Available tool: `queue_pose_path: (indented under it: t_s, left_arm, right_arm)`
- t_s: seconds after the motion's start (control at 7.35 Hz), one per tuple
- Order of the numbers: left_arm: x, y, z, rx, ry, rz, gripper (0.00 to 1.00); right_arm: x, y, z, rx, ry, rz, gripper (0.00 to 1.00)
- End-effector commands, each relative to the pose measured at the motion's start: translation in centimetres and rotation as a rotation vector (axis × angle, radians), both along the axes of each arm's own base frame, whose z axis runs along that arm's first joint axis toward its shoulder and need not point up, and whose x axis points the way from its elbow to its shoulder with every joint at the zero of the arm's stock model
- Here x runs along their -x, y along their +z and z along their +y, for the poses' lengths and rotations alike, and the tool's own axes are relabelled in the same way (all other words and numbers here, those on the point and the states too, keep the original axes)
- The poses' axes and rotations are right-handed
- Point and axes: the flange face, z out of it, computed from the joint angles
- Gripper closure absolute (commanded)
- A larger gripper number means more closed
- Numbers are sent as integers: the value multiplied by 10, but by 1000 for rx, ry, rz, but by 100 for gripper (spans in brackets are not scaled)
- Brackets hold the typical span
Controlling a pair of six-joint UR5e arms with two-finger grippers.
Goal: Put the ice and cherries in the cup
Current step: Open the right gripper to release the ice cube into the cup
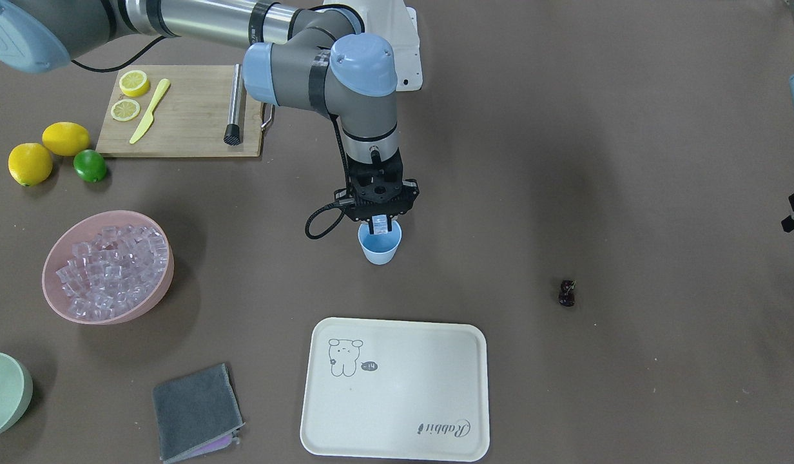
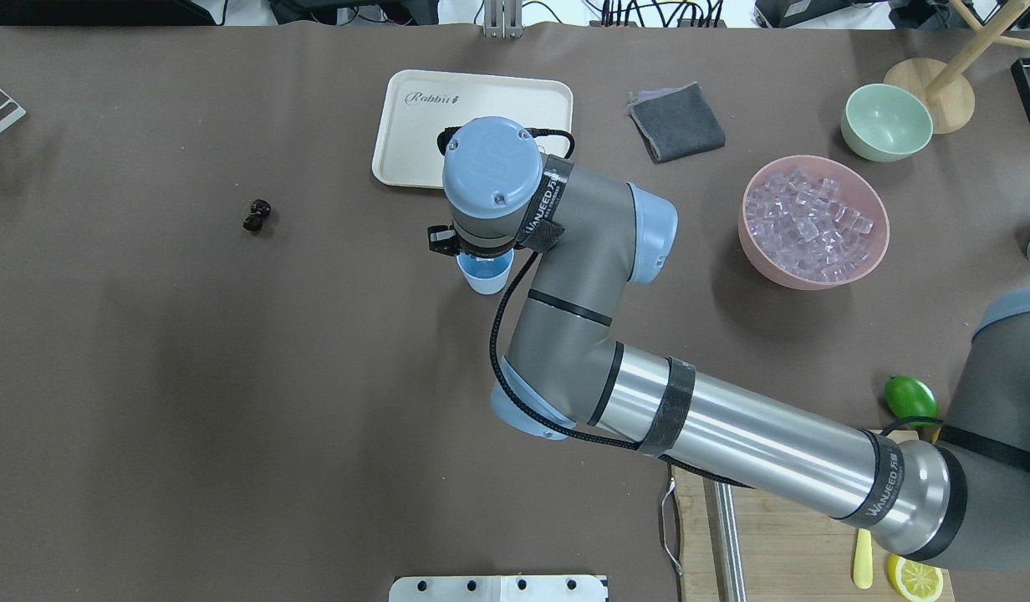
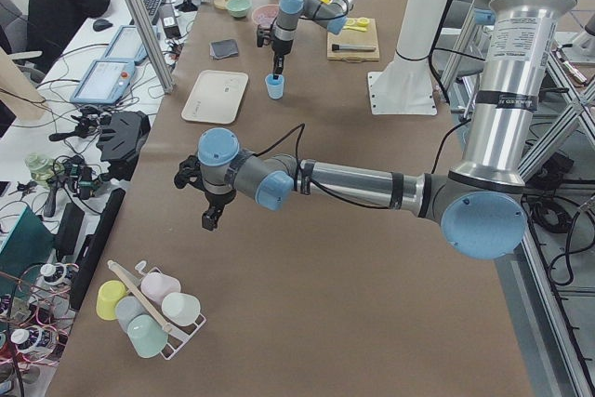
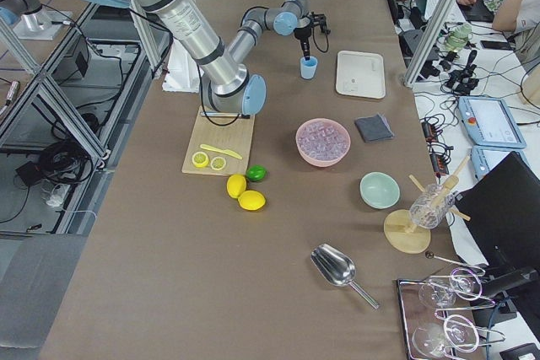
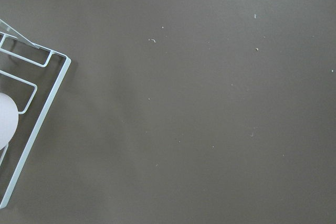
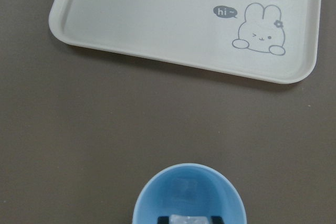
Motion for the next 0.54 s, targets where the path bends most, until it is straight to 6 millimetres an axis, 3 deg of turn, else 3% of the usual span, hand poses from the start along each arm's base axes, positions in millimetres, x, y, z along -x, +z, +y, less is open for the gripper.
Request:
queue_pose_path:
  t_s: [0.0,0.14,0.27,0.41]
  left_arm:
    - [-1,0,-2,1,0,-1,2]
    - [-1,0,-2,1,0,-1,2]
    - [-1,-1,-2,-1,0,0,2]
    - [-1,-1,-2,-1,1,1,2]
  right_arm:
    - [-1,-4,-4,-12,6,-11,3]
    - [-7,-10,-6,-11,12,-23,1]
    - [-51,-2,-23,13,14,-45,1]
    - [-120,45,-37,52,1,-44,1]
